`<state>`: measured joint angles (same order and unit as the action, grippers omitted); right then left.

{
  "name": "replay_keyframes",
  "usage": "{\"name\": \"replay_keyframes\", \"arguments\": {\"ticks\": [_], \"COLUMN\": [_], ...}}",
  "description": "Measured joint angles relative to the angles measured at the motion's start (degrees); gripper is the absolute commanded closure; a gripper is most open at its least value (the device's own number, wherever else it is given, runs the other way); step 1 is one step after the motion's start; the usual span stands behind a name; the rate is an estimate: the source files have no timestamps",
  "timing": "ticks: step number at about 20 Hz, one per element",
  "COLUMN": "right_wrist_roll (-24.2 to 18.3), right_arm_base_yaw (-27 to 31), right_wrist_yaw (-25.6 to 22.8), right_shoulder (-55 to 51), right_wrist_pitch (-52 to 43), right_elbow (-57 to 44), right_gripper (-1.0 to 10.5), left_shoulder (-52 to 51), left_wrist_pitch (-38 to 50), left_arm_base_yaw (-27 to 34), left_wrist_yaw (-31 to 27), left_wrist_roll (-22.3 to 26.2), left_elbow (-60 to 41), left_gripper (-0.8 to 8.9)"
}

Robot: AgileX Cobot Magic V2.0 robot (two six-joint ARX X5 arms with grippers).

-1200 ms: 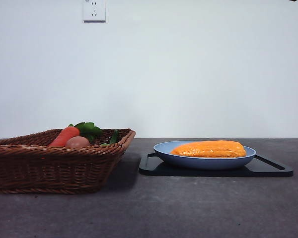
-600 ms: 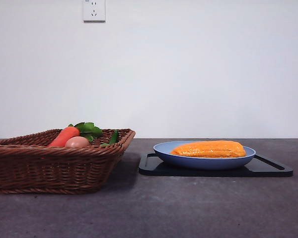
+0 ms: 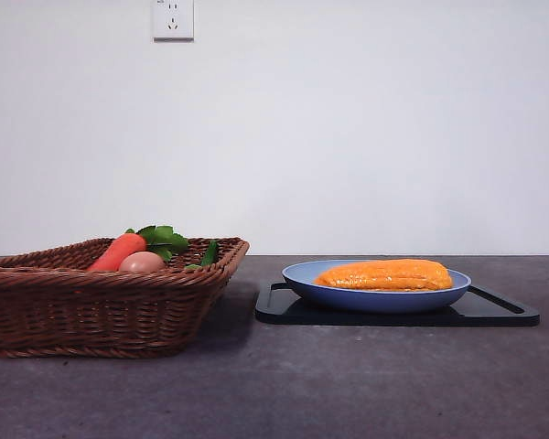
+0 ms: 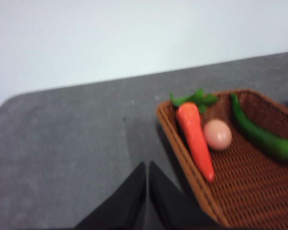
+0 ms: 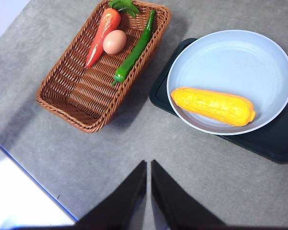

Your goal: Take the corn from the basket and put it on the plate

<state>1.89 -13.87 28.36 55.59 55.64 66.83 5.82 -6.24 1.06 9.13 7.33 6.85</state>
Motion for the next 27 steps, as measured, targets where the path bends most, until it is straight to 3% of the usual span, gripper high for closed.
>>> {"name": "replay_keyframes", "arguments": {"ticks": [4, 15, 27], "right_wrist_roll": [0.0, 0.0, 0.0], "right_arm_base_yaw": [0.0, 0.0, 0.0], "right_wrist_yaw": [0.0, -0.02, 0.0], "right_shoulder": [0.0, 0.0, 0.0], "right_wrist_pitch": [-0.02, -0.2, -0.2], "right_elbow": [0.0, 0.0, 0.0], "right_gripper": [9.4, 9.4, 9.4], "left_shoulder": [-3.87, -5.53, -5.53], "left_wrist_pitch": [-5.29, -5.07, -5.07], "left_arm_base_yaw": [0.02, 0.0, 0.02], "left_wrist_yaw": [0.0, -0.13, -0.13], "left_wrist_roll": [-1.16, -6.64, -6.93], "left_elbow": [-2.47, -4.5, -4.52], "left_gripper": [8.06, 8.06, 8.06]}}
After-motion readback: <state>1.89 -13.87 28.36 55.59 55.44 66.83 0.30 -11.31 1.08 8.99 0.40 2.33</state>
